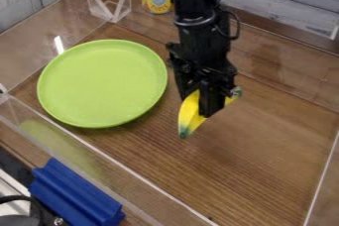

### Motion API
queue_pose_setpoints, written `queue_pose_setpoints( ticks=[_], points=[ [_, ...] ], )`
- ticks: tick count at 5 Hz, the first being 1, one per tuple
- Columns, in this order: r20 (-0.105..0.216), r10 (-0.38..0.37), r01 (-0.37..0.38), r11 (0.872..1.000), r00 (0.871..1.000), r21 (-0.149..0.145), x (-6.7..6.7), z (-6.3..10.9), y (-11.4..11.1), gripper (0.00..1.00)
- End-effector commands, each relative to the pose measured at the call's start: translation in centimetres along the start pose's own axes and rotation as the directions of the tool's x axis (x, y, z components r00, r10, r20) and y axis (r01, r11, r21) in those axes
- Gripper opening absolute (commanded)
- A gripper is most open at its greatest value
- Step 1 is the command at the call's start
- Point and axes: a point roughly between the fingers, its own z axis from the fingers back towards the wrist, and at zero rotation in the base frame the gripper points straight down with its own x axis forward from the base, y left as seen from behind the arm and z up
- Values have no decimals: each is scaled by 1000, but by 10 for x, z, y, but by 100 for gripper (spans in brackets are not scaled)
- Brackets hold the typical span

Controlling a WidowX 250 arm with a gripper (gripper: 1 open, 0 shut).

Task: Remove the banana from inside the green plate and put it on the table

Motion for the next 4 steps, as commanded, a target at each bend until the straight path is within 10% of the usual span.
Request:
queue_pose_setpoints(
  ticks=[1,4],
  points=[
    [23,8,-8,1000,1000,7,4,4,3,0],
    [4,30,-30,1000,1000,2,7,-6,10,0]
  ],
)
